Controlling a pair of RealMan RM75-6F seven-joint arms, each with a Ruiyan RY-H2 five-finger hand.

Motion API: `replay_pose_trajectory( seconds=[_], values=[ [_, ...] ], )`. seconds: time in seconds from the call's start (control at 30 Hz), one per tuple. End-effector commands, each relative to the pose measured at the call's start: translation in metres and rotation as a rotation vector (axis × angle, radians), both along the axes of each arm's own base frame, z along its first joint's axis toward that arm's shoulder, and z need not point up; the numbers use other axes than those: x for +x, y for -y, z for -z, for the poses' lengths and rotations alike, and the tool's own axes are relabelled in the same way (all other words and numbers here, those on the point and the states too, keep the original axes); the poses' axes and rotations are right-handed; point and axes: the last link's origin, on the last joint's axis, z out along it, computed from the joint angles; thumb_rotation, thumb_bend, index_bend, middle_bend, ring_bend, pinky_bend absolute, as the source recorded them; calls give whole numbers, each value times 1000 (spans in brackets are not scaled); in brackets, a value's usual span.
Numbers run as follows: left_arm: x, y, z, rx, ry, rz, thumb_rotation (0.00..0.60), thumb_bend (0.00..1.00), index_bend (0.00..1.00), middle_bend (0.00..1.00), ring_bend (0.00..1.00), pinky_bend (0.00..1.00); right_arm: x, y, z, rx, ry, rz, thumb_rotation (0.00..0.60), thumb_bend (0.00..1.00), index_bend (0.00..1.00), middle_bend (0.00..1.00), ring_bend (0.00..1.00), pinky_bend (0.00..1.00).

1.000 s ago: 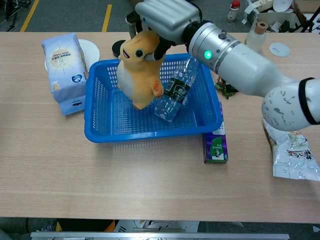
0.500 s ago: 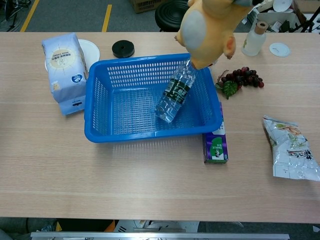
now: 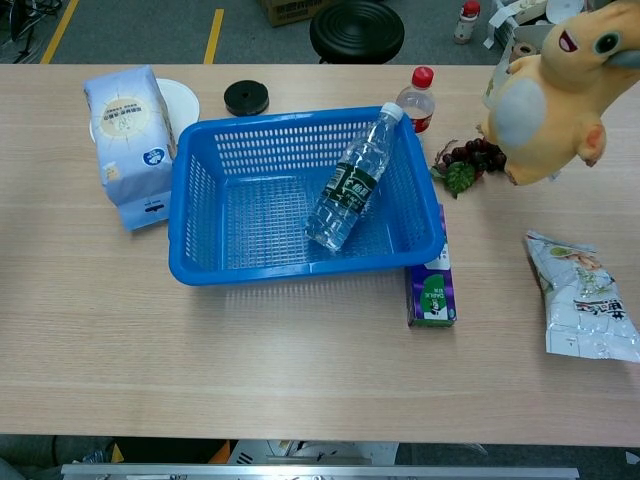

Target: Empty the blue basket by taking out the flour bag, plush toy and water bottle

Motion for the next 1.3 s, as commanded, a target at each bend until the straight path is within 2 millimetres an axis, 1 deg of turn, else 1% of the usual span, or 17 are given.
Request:
replay_pose_trajectory(
  seconds=[0.03,0.07,0.1,0.17,0.23,0.27,0.3,0.4,0.5,0.63,0.8,0.9,0.93,0.97,1.07,1.13,1.3],
  values=[
    [1,0,3,-11,1,5,600,202,0,44,0,257,-20,-4,8,36,-56,59,600,248,500,456,472,768],
    [2,0,4,-14,1,7,600,202,0,44,0,257,-24,-5,9,46,-78,73,600,247,470,444,457,746],
    [2,0,4,-17,-1,9,600,202,0,44,0,257,-30,-6,11,67,-105,94,600,246,408,417,426,702],
    [3,0,5,-18,-3,9,600,202,0,44,0,257,-34,-7,12,100,-122,128,600,243,218,321,326,577],
    [4,-1,5,-18,-3,8,600,202,0,44,0,257,-34,-6,12,119,-116,143,600,236,68,230,245,490],
    [4,-1,5,-18,-4,8,600,202,0,44,0,257,-33,-6,11,119,-113,140,600,228,18,184,205,451],
    [4,-1,5,-18,-4,8,600,202,0,44,0,257,-32,-5,10,117,-110,135,600,224,6,165,190,436],
    [5,-1,5,-18,-6,9,600,203,0,44,0,257,-29,-6,8,114,-97,113,600,202,0,103,144,388],
    [5,0,5,-17,-6,10,600,203,0,44,0,257,-23,-5,4,95,-86,85,600,189,0,84,129,366],
    [5,0,5,-14,-5,9,600,202,0,44,0,257,-7,-3,3,74,-23,24,600,153,0,86,122,357],
    [5,1,3,-9,-7,10,600,203,0,44,0,257,20,-10,15,113,-12,-96,600,145,0,139,121,357],
    [7,1,3,-9,-6,17,600,203,0,44,0,257,44,-11,29,171,-40,-178,600,126,9,174,124,357],
    [9,1,3,-9,-6,19,600,203,0,44,0,257,51,-10,33,186,-48,-199,600,105,30,192,130,359],
    [9,1,3,-9,-6,20,600,203,0,44,0,257,59,-10,38,200,-55,-219,600,86,58,211,142,364],
    [10,0,3,-8,-5,18,600,202,0,44,0,257,81,-5,57,239,-73,-276,600,27,91,260,193,400],
    [10,2,2,-6,-3,16,600,202,0,44,0,257,93,-1,73,264,-87,-300,600,2,106,272,207,419],
    [10,4,1,-2,-3,14,600,203,0,44,0,257,113,7,113,339,-133,-326,600,0,114,277,213,431]
  ],
)
